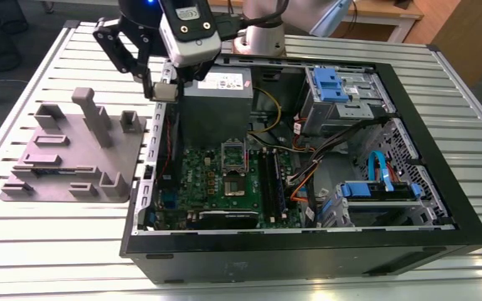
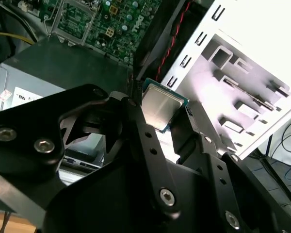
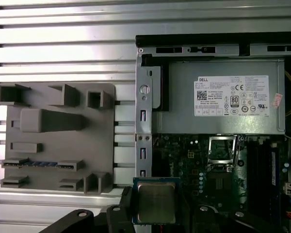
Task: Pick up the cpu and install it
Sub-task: 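Pick up the cpu and move it towards the insertion slot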
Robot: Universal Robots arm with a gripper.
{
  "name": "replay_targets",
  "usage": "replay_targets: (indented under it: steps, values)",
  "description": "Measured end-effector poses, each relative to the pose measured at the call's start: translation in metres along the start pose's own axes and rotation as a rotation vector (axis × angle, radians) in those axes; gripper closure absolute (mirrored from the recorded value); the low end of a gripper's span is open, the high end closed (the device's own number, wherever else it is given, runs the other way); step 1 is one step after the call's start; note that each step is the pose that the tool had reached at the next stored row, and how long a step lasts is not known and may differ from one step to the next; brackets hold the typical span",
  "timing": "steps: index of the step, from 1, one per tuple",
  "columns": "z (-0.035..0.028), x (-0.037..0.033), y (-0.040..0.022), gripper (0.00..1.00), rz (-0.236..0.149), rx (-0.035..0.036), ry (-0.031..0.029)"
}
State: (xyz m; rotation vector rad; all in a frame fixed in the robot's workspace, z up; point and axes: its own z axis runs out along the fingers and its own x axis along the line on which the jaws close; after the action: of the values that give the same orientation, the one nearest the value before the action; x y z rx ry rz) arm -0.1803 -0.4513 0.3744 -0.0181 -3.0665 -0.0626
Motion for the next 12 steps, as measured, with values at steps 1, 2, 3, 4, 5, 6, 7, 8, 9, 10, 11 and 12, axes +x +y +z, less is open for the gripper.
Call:
replay_targets:
  steps: [1, 2, 3, 4, 5, 6, 7, 8, 9, 10, 11, 12]
  values:
    - [0.0003, -0.0001, -0.002, 0.53, 0.0, 0.0, 0.0]
    - [0.0007, -0.0003, -0.0036, 0.53, 0.0, -0.0002, -0.0001]
    - [0.001, -0.0004, -0.0048, 0.53, 0.0, -0.0003, -0.0005]
    - [0.0013, -0.0006, -0.0055, 0.53, 0.0, -0.0002, -0.0019]
    - [0.0017, -0.0007, -0.006, 0.53, 0.0, -0.0002, -0.0059]
    - [0.002, -0.0008, -0.0062, 0.53, 0.0, -0.0003, -0.0125]
    - [0.0022, -0.0009, -0.0065, 0.53, -0.001, -0.0004, -0.0209]
    - [0.0024, -0.0011, -0.0066, 0.53, -0.001, -0.0004, -0.0298]
    - [0.0025, -0.0012, -0.0068, 0.53, -0.002, -0.0005, -0.0389]
    - [0.0027, -0.0014, -0.007, 0.53, -0.002, -0.0006, -0.0462]
    - [0.003, -0.0026, -0.0072, 0.53, -0.002, -0.0008, -0.0483]
    - [0.0032, -0.0045, -0.0077, 0.53, -0.002, -0.0008, -0.0483]
